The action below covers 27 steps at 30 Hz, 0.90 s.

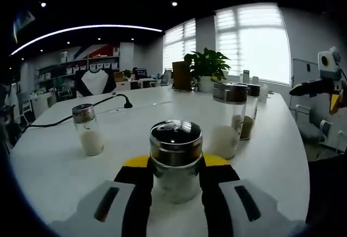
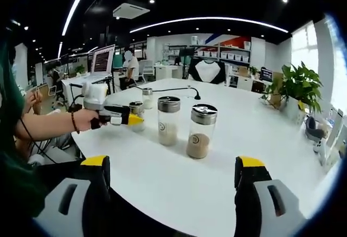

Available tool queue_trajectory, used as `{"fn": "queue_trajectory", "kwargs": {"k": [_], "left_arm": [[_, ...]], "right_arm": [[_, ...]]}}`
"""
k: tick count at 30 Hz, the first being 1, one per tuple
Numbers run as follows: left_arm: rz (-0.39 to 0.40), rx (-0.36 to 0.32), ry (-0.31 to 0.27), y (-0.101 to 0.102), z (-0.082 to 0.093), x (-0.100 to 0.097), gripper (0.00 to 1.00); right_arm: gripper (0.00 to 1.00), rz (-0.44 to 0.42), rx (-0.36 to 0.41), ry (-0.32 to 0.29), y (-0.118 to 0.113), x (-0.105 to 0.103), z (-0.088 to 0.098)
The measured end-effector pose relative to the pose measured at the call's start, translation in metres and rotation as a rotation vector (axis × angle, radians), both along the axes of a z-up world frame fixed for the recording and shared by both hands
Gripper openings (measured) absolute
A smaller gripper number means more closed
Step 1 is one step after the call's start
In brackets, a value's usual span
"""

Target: Rotate the seasoning bottle until the label or dispensing opening points toward the visible target arrow and the bottle remains upright within the marked orientation range

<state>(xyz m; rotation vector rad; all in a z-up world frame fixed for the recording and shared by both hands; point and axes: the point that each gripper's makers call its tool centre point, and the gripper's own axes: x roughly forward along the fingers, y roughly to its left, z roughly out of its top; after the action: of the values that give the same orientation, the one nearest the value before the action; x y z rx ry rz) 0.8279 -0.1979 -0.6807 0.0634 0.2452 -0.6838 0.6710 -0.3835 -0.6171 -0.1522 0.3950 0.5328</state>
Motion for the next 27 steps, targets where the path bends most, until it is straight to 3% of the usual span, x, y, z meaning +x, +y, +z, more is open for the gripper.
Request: {"fn": "queue_trajectory", "kwargs": {"k": [2,27], "left_arm": [[0.055,-0.003,-0.009,0.003,0.000,0.002,0.35],[0.388,0.016,0.018,0.013,-0.001,0.001,0.35]], "right_arm": [[0.98,0.002,-0.006,0.001,0.000,0.000,-0.001],[0.99,-0.017,-0.003,0.016,-0.003,-0.002,-0.007]]}}
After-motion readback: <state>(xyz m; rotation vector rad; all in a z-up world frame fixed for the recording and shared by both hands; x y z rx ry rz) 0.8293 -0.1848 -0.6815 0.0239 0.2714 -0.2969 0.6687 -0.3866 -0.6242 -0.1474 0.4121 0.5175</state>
